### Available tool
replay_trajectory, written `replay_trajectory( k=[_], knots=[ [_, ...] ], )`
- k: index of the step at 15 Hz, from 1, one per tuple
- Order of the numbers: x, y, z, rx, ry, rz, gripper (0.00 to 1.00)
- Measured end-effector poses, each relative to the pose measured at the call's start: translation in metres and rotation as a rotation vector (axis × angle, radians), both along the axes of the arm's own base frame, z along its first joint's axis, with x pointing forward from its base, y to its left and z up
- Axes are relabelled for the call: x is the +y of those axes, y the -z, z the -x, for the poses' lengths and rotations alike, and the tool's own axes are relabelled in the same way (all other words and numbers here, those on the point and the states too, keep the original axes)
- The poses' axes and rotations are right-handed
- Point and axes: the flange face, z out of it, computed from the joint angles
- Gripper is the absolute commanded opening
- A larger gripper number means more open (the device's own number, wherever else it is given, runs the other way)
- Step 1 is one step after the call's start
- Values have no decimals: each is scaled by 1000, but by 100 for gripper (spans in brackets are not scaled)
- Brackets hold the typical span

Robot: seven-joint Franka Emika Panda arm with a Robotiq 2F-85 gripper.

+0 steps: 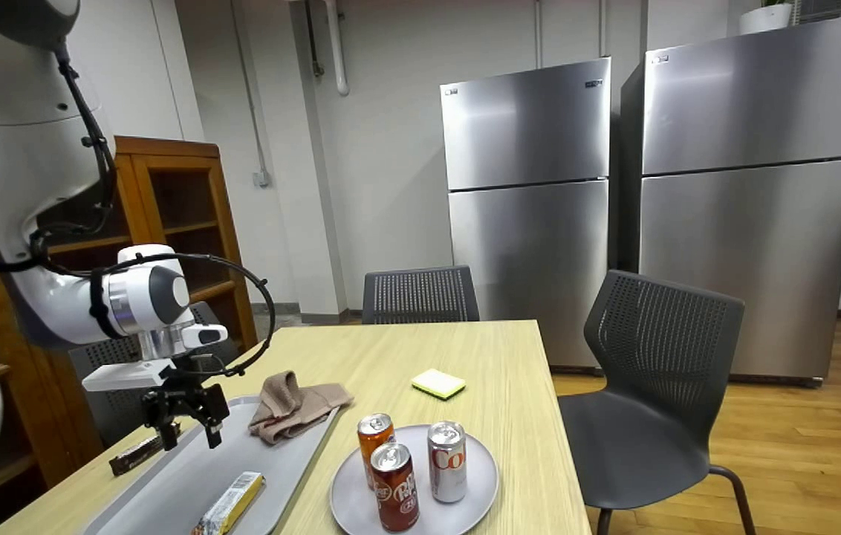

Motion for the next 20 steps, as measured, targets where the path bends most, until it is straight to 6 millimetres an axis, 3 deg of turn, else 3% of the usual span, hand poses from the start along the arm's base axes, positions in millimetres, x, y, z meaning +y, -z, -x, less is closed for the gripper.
replay_trajectory(
  k=[7,15,20],
  knots=[
    [-24,3,26,16,12,8,100],
    [-95,-4,23,20,0,-13,100],
    [-91,-1,25,26,-8,-12,100]
  ],
)
